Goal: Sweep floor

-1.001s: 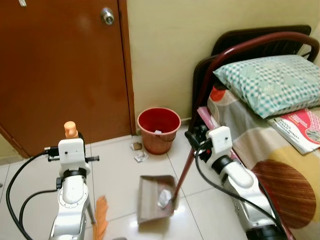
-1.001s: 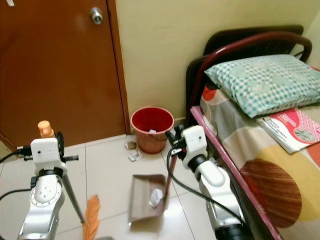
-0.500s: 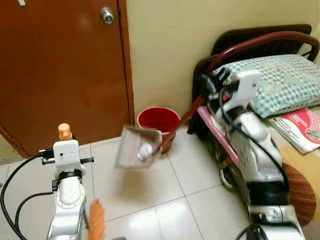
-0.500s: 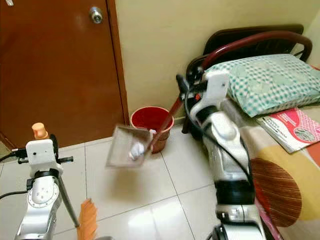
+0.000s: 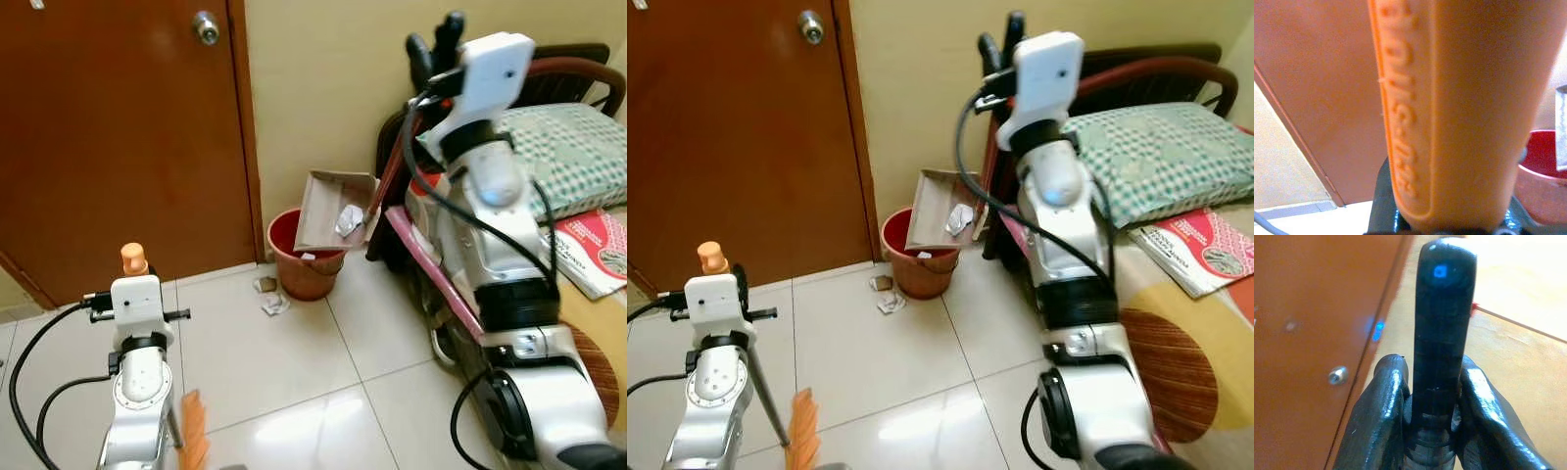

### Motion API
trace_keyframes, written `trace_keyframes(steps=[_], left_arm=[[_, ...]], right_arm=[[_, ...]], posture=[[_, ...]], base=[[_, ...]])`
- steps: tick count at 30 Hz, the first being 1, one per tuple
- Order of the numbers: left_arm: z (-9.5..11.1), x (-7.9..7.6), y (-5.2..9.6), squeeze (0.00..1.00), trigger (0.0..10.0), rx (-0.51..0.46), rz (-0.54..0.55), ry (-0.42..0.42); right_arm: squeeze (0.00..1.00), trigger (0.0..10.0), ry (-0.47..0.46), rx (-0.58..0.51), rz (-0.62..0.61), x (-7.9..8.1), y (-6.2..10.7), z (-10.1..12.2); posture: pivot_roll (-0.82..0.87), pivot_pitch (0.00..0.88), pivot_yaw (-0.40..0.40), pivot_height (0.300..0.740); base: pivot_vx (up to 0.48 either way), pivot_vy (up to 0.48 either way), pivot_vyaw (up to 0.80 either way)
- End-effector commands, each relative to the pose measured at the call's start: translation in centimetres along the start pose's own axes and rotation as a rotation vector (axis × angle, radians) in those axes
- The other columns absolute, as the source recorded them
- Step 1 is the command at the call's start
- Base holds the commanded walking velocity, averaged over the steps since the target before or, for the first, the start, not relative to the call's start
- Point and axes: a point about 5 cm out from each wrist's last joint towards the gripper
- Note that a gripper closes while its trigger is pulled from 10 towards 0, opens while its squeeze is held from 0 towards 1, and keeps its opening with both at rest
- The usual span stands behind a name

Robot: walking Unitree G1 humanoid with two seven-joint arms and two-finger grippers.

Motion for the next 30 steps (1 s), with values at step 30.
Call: trace_keyframes(steps=[30], left_arm=[[0.7,0.4,1.5,0.0,10.0,-0.026,0.02,0.003]], right_arm=[[0.0,10.0,0.397,-0.316,0.529,11.6,0.6,-2.2]], posture=[[0.1,0.079,-0.075,0.74]], base=[[0.0,0.0,0.0]])
Point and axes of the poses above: a point about 5 cm out from each wrist's last joint towards the gripper, its own y axis pointing back from the gripper into the wrist, its own z axis along the axis of the wrist's last joint, x = y × z, and after that the axes turned 15 degrees about -y, right-handed
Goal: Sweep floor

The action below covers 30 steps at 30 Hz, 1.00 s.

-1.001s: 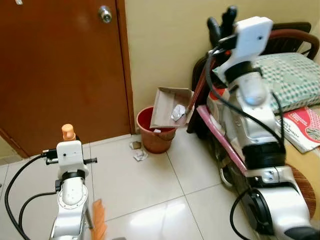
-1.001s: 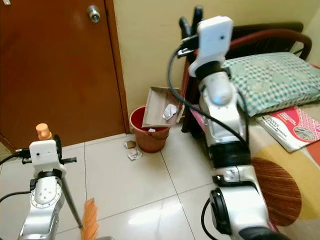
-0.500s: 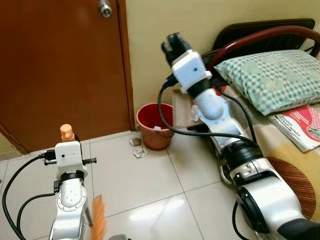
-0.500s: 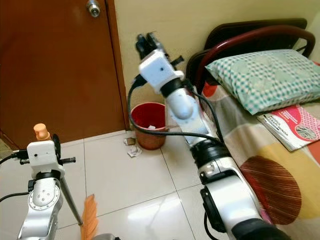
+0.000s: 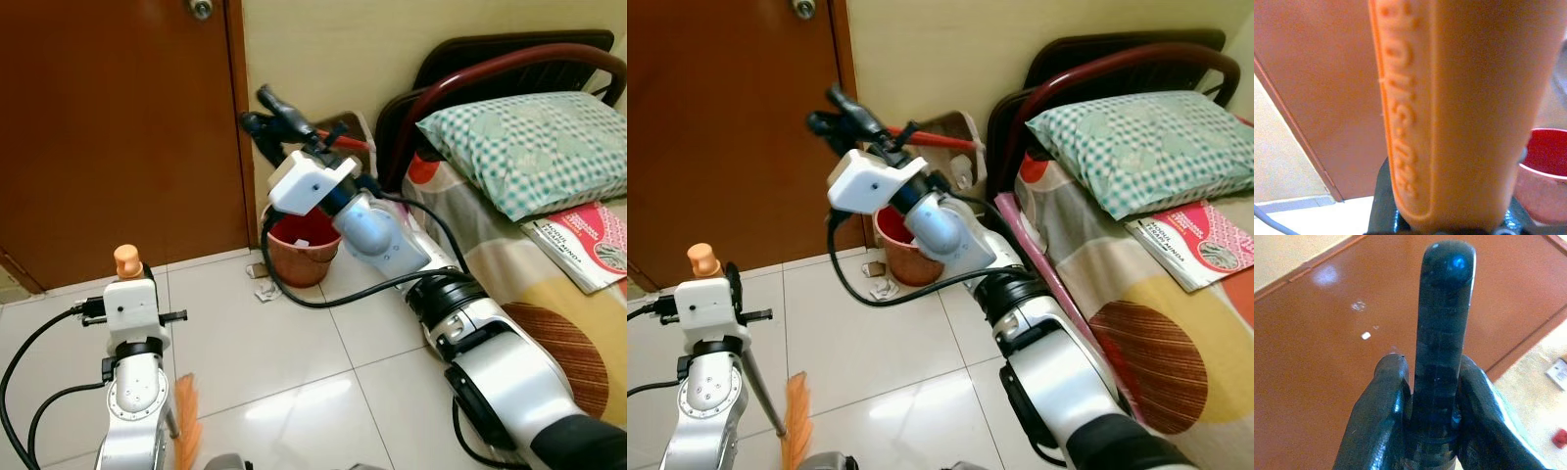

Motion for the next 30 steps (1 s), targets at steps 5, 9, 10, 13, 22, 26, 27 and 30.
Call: trace_keyframes(steps=[5,9,10,13,22,26,27,30], left_arm=[[-0.2,-0.4,0.4,0.0,10.0,0.02,-0.009,0.004],[-0.1,-0.4,0.3,0.0,10.0,0.017,-0.011,0.005],[-0.1,-0.4,0.3,0.0,10.0,0.016,-0.012,0.005],[0.0,-0.5,0.1,0.0,10.0,0.016,-0.014,0.006],[0.0,-0.7,0.0,0.0,10.0,0.016,-0.011,0.011],[0.1,-0.7,-0.2,0.0,10.0,0.01,-0.013,0.01],[0.1,-0.7,-0.2,0.0,10.0,0.01,-0.013,0.01],[0.1,-0.6,-0.4,0.0,10.0,0.008,-0.012,0.005]], right_arm=[[0.0,10.0,0.073,-0.062,0.136,1.5,-0.2,0.5],[0.0,10.0,0.086,-0.015,0.228,2.8,0.4,-0.3],[0.0,10.0,0.102,-0.016,0.243,3.0,0.5,-0.4],[0.0,10.0,0.078,0.013,0.286,3.5,1.1,-0.9],[0.0,10.0,0.095,0.009,0.268,3.3,1.4,-1.1],[0.0,10.0,0.106,0.002,0.211,2.5,1.6,-1.2],[0.0,10.0,0.104,-0.004,0.176,2.0,1.6,-1.1],[0.0,10.0,0.045,-0.032,0.011,-0.3,0.9,-0.4]], posture=[[0.09,0.079,-0.075,0.74],[0.09,0.078,-0.076,0.74],[0.09,0.078,-0.076,0.74],[0.09,0.073,-0.078,0.74],[0.09,0.067,-0.08,0.74],[0.09,0.062,-0.075,0.74],[0.09,0.062,-0.075,0.74],[0.09,0.057,-0.069,0.74]], base=[[0.0,0.0,0.0],[0.0,0.0,0.0],[0.0,0.0,0.0],[0.0,0.0,0.0],[0.0,0.0,0.0],[0.0,0.0,0.0],[0.0,0.0,0.0],[0.0,0.0,0.0]])
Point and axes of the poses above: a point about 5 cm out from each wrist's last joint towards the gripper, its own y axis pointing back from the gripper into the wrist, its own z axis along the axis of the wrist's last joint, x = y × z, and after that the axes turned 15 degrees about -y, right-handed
